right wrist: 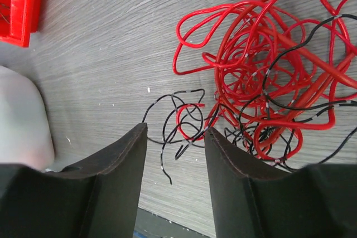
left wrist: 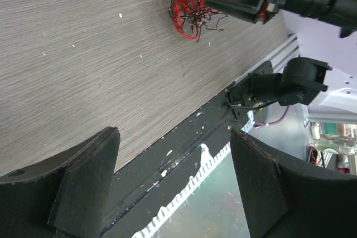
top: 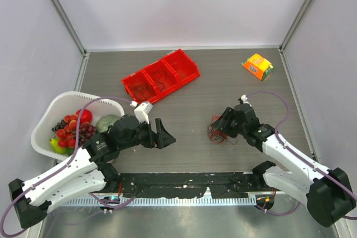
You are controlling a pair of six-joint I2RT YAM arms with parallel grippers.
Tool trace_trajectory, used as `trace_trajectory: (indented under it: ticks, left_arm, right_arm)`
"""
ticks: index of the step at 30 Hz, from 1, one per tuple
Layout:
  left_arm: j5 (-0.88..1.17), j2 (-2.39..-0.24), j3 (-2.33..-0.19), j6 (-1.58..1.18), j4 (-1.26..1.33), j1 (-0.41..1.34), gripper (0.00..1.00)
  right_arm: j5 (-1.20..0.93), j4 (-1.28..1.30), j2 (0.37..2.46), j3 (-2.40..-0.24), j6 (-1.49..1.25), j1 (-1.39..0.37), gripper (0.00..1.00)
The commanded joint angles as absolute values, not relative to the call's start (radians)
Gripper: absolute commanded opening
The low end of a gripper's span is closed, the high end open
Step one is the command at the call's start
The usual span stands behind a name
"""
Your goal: Untangle the cables
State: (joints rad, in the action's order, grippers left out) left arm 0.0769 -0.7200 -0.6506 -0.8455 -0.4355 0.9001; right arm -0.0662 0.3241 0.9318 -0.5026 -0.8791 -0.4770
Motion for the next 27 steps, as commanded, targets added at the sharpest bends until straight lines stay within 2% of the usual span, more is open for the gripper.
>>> trace_trajectory:
  ticks: [1,6,11,16,24,27]
  left_arm:
    - [0.098,-0.681,-0.646,-0.876,-0.37,0.897,0.84]
    - [0.087,-0.657,-0.652,-0.867,-0.399,0.897,0.84]
    - [0.06,-0.634,-0.664,-0.839,-0.44,0.897,0.84]
    - [0.04,-0.653,-0.696,-0.802,-0.46,0.897,0.84]
    - [0.037,-0.684,-0.723,-0.79,-0.44,0.896,0.84]
    - [0.038,-0.68,-0.719,-0.793,-0.443,0.897,0.84]
  right_arm:
    - [-0.052,0.131,0.954,-0.466,-0.959,-0.48,0.4]
    - [0.098,0.155,0.94,-0.469,-0.925,-0.48,0.01]
    - [0.245,0.355,0.719,-0.587,-0.812,-0.48,0.01]
    - [0.307,0.475,0.557,-0.841,-0.586,-0.48,0.01]
    - [0.204,0.485,0.589,-1.266,-0.388,-0.48,0.01]
    - [0.219,0.473,0.617,-1.344,-0.358,-0.482,0.01]
